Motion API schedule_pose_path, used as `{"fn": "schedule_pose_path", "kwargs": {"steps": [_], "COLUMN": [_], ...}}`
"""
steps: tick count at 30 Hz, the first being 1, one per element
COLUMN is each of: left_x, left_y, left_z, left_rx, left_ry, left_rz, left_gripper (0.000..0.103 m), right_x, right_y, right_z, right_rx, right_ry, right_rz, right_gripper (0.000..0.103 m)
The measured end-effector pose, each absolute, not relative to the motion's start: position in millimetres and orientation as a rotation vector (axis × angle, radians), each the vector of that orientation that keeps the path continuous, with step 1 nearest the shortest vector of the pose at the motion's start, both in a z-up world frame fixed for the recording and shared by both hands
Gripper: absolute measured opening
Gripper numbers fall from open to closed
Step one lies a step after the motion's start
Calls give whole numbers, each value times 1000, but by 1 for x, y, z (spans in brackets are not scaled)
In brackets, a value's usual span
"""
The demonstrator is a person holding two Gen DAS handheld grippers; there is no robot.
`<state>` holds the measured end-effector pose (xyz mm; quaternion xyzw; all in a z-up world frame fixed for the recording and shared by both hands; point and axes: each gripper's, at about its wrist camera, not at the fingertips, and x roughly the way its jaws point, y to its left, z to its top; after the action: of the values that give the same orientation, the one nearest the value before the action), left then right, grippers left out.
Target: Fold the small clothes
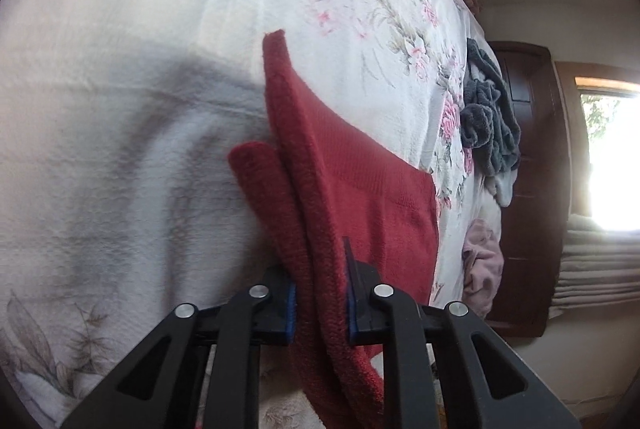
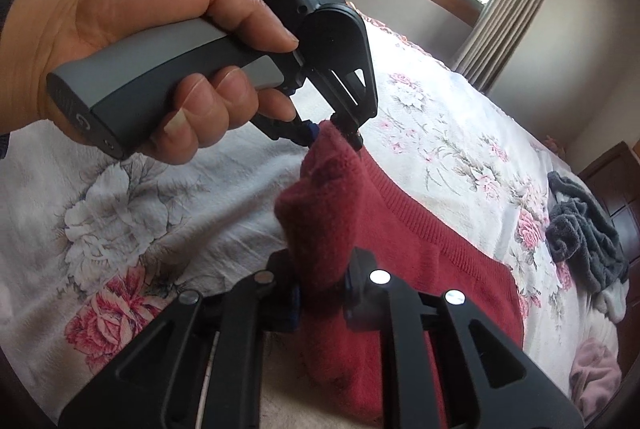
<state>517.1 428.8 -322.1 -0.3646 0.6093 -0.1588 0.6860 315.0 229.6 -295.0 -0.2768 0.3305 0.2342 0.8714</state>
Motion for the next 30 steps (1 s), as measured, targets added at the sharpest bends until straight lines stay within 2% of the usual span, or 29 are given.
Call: {"fn": "schedule_pose_path", "kwargs": {"steps": [14, 30], "left_x": [540, 551], "left_y": [331, 228], "left_z": [-230, -201], "left_rx": [-570, -336], "left_ry": [1366, 1424], "left_rz": [-346, -275], "left_gripper": [16, 16], "right_x": [328, 333], "right_y": [147, 65], "right_z": [-240, -233], "right_rx": [-350, -119], "right_ry": [693, 758], "right_rz": [437, 383], "right_gripper": [11, 10]}}
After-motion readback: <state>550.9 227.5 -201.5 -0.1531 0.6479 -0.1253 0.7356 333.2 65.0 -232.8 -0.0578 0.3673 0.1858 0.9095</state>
